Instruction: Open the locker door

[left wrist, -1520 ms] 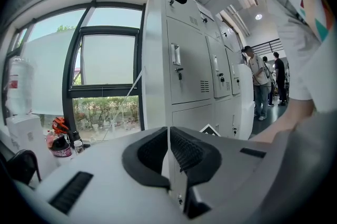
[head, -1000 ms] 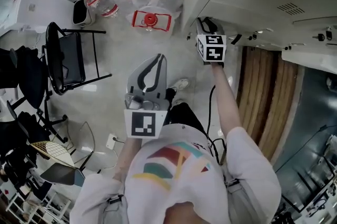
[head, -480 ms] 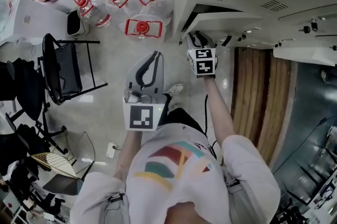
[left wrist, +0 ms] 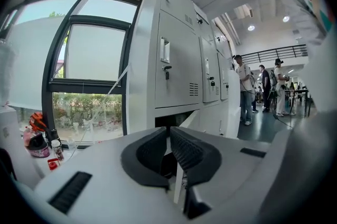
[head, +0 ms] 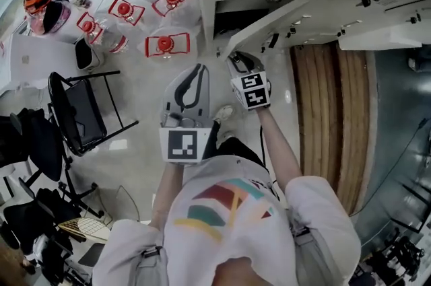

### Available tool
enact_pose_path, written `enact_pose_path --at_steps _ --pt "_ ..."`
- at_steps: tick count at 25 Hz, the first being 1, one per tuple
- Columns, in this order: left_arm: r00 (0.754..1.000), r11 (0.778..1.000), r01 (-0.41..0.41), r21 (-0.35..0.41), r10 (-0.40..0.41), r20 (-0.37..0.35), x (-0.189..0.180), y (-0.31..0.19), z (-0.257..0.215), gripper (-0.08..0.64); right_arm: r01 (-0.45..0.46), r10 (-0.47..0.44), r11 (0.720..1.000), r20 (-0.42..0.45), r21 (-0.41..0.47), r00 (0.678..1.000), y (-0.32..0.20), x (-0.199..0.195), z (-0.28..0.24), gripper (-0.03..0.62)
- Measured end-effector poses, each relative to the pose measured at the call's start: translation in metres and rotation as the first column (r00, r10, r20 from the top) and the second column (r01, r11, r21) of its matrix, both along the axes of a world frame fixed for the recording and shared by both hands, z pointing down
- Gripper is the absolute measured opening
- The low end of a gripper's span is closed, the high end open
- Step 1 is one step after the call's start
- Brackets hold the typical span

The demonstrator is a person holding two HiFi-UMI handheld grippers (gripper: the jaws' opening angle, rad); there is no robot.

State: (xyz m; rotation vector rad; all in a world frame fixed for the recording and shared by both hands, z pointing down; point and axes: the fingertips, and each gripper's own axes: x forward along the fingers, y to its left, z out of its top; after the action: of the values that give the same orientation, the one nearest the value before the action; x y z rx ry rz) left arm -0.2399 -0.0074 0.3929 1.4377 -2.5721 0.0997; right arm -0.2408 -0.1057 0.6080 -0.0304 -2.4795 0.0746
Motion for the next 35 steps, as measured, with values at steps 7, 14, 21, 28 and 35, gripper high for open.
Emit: enact_pose_path --at_steps 7,14,21,28,35 --pt "0.997 0.997 -0.071 -0.001 0.071 -0.037 0.011 -0.021 0.01 0.018 -0.102 0.102 0.995 0.009 -0.01 0.995 -0.02 0.03 -0.003 0.005" --pt "0.962 0.983 -0.181 -0.02 0.172 -0.214 0.008 -0.059 0.071 0.148 -0.14 0.14 0.99 -0.002 -0.006 0.99 -0.028 0.054 -0.001 0.005" --pt "0.932 0.948 -0.311 -0.072 0.29 -0.217 0.017 -0.089 0.094 0.16 -0.175 0.174 0.985 -0.027 -0.003 0.984 -0.033 0.079 0.003 0.005" --pt "0.928 0.94 -0.333 -0.077 0.312 -0.202 0.017 -0.099 0.091 0.131 -0.217 0.217 0.976 -0.033 0.001 0.976 -0.044 0.1 0.001 0.005" --pt "0.919 0.918 -0.37 -0.14 0.34 -0.199 0.028 -0.097 0.096 0.1 -0.24 0.24 0.971 -0.034 -0.002 0.97 -0.045 0.114 0.0 0.005"
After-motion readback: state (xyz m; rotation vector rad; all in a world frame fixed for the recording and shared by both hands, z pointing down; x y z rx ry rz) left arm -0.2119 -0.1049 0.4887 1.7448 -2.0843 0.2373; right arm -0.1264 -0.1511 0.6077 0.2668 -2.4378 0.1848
